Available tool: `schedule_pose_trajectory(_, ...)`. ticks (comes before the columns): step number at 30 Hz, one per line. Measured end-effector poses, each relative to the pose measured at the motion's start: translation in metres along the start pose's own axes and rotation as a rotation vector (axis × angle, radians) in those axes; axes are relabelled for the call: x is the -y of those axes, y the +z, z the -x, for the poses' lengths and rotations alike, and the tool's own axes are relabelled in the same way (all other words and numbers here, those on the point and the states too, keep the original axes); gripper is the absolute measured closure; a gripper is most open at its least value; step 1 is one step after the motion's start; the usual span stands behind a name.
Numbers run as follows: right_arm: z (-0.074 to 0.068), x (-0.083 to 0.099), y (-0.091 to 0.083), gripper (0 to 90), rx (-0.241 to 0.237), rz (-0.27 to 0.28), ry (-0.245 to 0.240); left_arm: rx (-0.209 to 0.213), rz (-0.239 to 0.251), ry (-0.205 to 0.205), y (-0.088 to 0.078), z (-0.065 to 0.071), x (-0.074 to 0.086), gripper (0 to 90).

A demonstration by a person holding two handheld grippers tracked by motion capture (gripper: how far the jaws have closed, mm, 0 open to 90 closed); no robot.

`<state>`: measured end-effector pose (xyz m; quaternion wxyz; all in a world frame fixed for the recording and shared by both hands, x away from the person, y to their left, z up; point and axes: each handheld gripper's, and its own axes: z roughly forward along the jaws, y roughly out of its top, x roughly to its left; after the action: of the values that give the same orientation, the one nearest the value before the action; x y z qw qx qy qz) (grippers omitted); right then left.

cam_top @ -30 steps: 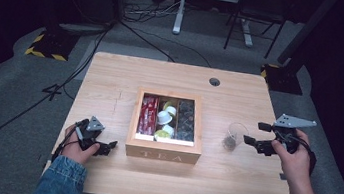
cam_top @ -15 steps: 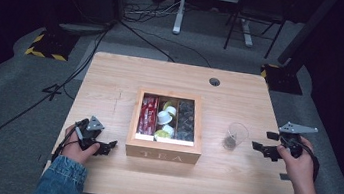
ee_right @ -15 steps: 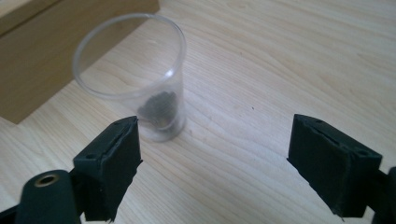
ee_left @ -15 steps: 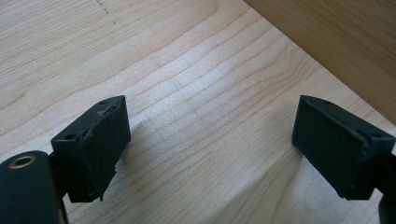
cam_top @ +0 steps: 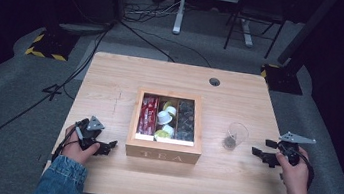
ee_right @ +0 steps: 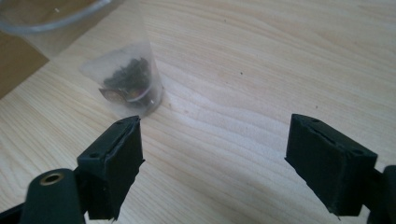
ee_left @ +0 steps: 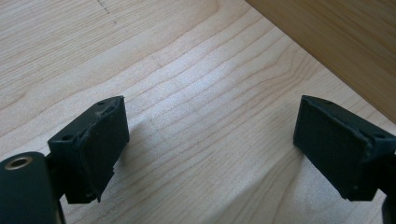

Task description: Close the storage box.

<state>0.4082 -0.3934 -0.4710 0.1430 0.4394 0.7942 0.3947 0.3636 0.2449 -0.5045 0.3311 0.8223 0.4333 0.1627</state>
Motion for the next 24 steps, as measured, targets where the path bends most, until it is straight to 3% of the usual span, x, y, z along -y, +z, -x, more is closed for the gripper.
schedule_pose_trajectory(9, 0.002, 0.015, 0.011, 17.7, 0.004, -0.013, -0.011, 0.0, -0.006, -0.003, 0.0, 0.0, -0.001, 10.1)
schedule_pose_trajectory(16, 0.0, 0.021, 0.017, 17.1, 0.015, -0.033, -0.047, -0.001, -0.007, -0.005, 0.0, 0.0, -0.001, 9.9)
schedule_pose_trajectory(24, -0.005, 0.023, 0.023, 14.9, 0.055, -0.034, -0.077, -0.003, -0.006, -0.003, 0.001, 0.0, -0.001, 9.3)
